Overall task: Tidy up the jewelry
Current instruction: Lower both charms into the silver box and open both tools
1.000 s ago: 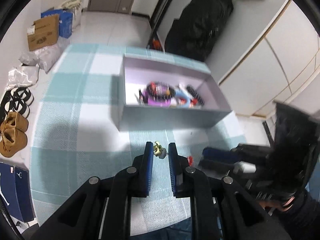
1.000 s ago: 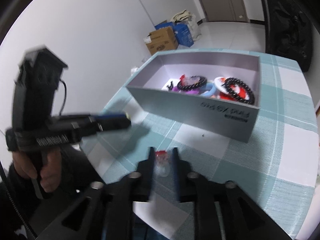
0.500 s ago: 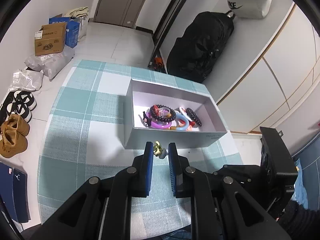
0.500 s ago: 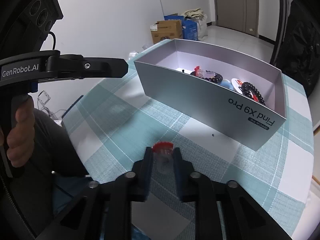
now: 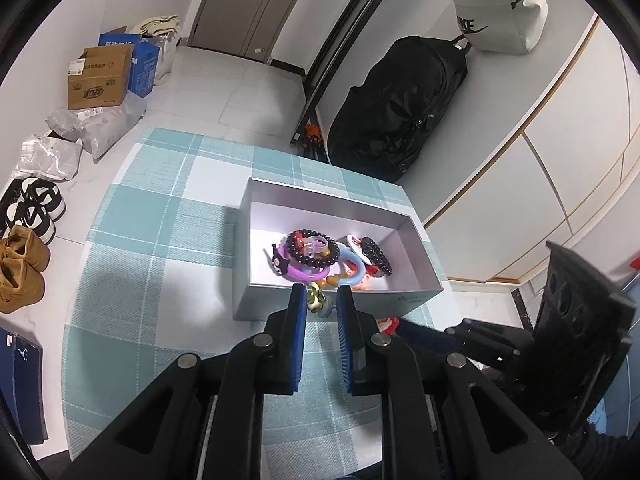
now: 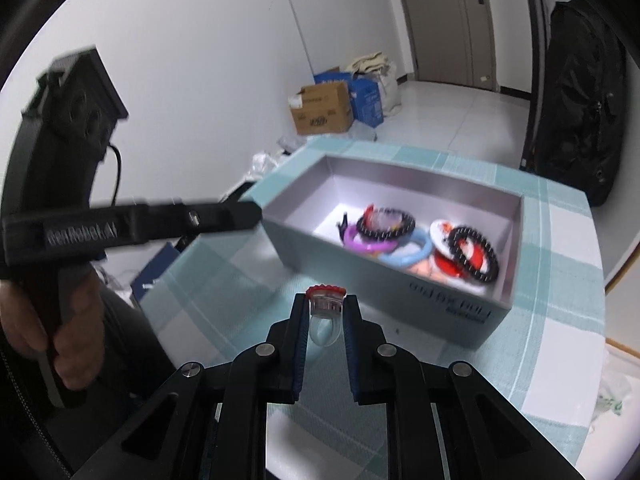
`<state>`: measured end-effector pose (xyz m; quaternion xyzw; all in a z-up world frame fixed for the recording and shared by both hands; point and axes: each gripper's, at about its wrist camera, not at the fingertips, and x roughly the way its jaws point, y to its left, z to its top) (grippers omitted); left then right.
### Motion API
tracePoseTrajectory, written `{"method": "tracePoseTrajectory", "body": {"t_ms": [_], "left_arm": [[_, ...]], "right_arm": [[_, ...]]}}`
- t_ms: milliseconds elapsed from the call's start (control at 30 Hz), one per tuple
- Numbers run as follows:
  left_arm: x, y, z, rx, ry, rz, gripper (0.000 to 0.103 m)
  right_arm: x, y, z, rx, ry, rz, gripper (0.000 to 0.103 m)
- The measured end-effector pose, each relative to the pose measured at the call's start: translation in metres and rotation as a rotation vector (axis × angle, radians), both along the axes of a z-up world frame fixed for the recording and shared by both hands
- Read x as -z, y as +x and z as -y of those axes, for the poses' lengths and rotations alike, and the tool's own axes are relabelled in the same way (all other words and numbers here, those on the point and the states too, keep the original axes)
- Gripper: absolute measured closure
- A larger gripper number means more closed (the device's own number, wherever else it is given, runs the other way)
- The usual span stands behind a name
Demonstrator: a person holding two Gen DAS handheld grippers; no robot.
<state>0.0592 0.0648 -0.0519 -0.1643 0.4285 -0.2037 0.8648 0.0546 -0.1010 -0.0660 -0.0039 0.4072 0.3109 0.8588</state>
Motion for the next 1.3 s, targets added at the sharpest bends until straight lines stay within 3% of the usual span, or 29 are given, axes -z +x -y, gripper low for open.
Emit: {"method": "tracePoseTrajectory", "body": {"t_ms": [533,833,1067,1300], "left_arm": [[-0.007,0.023,0.016,-0.014,0.013,0.037,0.093],[-0.001,0.044,0.032,-0.008,0.049,0.025,0.093],[0.004,0.052,0.039,0.003,0.073,0.004,0.093],[0.007,0.058,0.041,0.005,0.082,-0.010,0.093]], "right_arm": [[-0.024,0.033,0.023,0.087,0.107,0.030,0.087],[-0.024,0.056,0.045,0.164,0.173,-0.006,0.087],[-0.019,0.075,0.059,0.201,0.281,-0.069,0.087],[-0.009,0.086,0.061,0.234,0.285,-0.110,0.087]]}}
